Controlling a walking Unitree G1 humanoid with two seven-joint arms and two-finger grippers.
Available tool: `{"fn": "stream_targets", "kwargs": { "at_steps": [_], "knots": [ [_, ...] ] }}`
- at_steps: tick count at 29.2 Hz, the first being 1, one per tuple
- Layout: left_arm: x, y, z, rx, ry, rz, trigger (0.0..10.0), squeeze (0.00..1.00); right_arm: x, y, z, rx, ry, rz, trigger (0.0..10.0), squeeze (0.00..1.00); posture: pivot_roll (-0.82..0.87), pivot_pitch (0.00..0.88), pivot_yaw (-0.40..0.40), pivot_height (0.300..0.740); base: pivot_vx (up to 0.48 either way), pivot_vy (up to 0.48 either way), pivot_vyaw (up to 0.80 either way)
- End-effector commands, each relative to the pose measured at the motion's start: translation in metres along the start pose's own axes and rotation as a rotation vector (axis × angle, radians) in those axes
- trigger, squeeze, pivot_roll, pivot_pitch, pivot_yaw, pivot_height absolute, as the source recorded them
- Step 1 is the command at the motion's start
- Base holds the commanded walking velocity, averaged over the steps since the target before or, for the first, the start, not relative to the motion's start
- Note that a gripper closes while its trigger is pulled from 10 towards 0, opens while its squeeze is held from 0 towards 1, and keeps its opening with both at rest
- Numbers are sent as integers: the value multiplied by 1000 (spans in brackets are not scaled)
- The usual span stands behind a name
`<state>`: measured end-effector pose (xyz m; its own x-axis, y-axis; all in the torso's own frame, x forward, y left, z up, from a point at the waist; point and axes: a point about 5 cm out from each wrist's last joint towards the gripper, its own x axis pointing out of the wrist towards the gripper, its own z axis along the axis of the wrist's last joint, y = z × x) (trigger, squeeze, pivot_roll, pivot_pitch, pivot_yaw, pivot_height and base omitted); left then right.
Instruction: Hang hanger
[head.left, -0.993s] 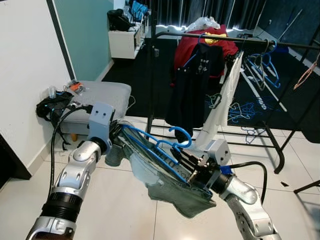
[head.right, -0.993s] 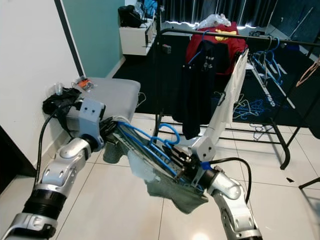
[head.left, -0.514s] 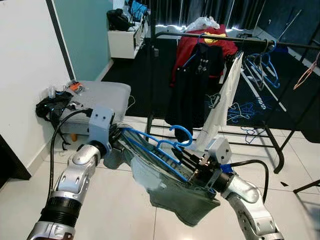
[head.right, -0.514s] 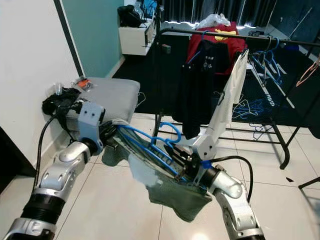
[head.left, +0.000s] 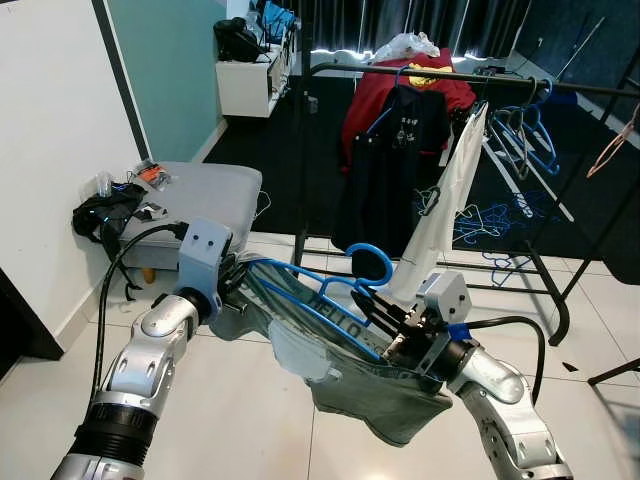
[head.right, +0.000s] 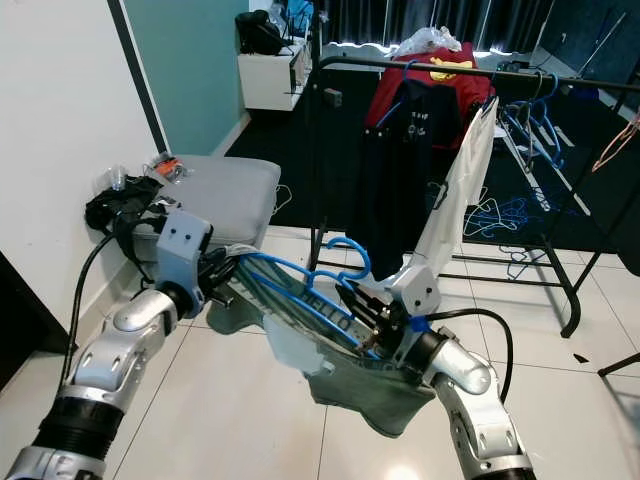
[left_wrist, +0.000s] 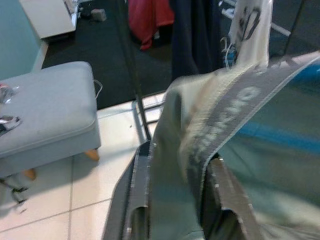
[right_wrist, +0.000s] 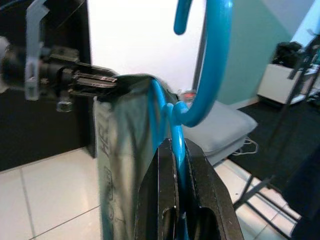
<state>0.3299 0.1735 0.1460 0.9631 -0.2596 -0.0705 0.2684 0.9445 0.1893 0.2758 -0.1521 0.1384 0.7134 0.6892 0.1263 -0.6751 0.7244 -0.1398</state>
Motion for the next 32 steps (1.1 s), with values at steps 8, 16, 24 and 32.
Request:
{"fn": "stream_targets", "kwargs": {
  "at_steps": [8, 16, 24, 32],
  "knots": [
    [-6, -8, -6, 14, 31, -28, 10000, 1000, 3, -7, 11, -24, -34, -29, 10000, 0, -24, 23, -14, 740, 0, 0, 0],
    [-7, -22, -12, -60, 47, 4, 10000, 1000, 10, -4, 15, -22, -52, -11, 10000, 0, -19, 16, -20, 740, 0, 0, 0],
    [-3, -17, -2, -257, -16, 48, 10000, 0, 10, -2, 15, -15, -60, -6, 10000, 0, -25, 9, -16, 740, 0, 0, 0],
    [-8, -16, 10, -396, -107, -25, 10000, 1000, 9, -3, 14, -15, -58, -9, 10000, 0, -25, 1, -13, 740, 0, 0, 0]
  ]
}}
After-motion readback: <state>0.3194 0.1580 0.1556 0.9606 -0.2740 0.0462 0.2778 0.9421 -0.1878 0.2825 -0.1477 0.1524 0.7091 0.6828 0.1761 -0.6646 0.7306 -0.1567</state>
